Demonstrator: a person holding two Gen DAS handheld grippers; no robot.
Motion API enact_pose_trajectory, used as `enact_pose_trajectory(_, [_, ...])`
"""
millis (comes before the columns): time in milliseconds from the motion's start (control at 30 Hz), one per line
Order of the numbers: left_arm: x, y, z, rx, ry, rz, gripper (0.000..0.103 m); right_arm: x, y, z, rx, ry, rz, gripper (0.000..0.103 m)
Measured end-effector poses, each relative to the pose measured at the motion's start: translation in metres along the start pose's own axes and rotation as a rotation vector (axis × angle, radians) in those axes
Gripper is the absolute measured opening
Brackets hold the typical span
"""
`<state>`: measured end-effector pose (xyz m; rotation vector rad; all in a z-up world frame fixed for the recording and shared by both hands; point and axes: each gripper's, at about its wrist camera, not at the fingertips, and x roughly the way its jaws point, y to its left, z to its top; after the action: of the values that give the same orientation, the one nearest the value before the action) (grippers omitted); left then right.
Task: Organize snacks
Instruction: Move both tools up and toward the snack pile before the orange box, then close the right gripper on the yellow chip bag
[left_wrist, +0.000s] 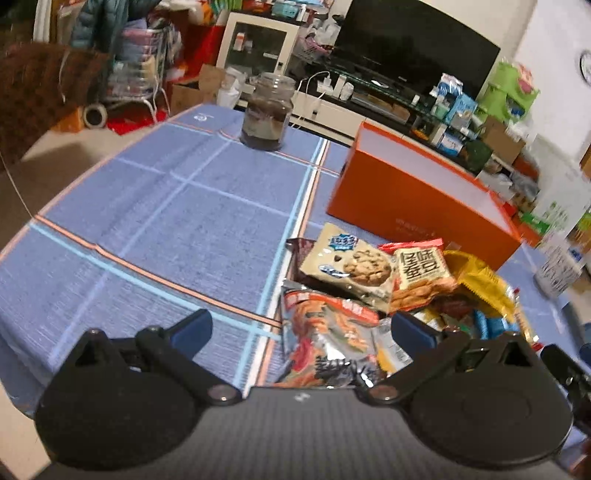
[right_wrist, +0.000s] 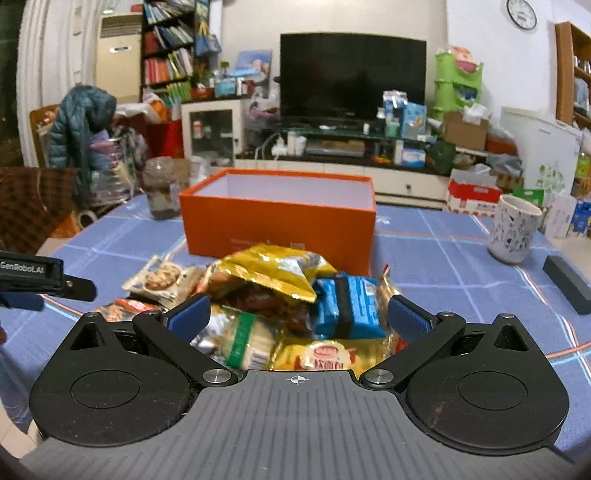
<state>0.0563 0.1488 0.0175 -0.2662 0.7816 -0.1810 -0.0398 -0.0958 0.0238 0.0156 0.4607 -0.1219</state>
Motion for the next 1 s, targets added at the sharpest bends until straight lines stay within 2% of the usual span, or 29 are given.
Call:
enact_pose_trajectory(233, [-0.011,-0.020,-0.002,0.112,-0.116,0.066,0.102,-0.001,0.002,0.000,-0.021,-0.015,0.018,0.096])
enact_pose_trajectory(567, [-0.025,-0.035,-0.008,0.250,-0.254,0.106,0.102,-0.005,0.002,-0.001,-0.013,-0.035,0.032,0.096])
enact_pose_trajectory(700, [-0.033,-0.040,-0.011,0.294,-0.323,0.101,0.102,-0.008,0.004,-0.001,-0.022,-0.050,0.056,0.096])
enact_pose_trajectory(867, [-0.033,-0.046,-0.014,0.331,-0.350,0.103,0.102,-0.008,0.003,-0.001,-0.015,-0.060,0.063,0.096])
enact_pose_trajectory(1000, [-0.038,-0.051,-0.017,0.364,-0.412,0.106,0.102,-0.008,0.003,-0.001,-0.011,-0.061,0.062,0.096])
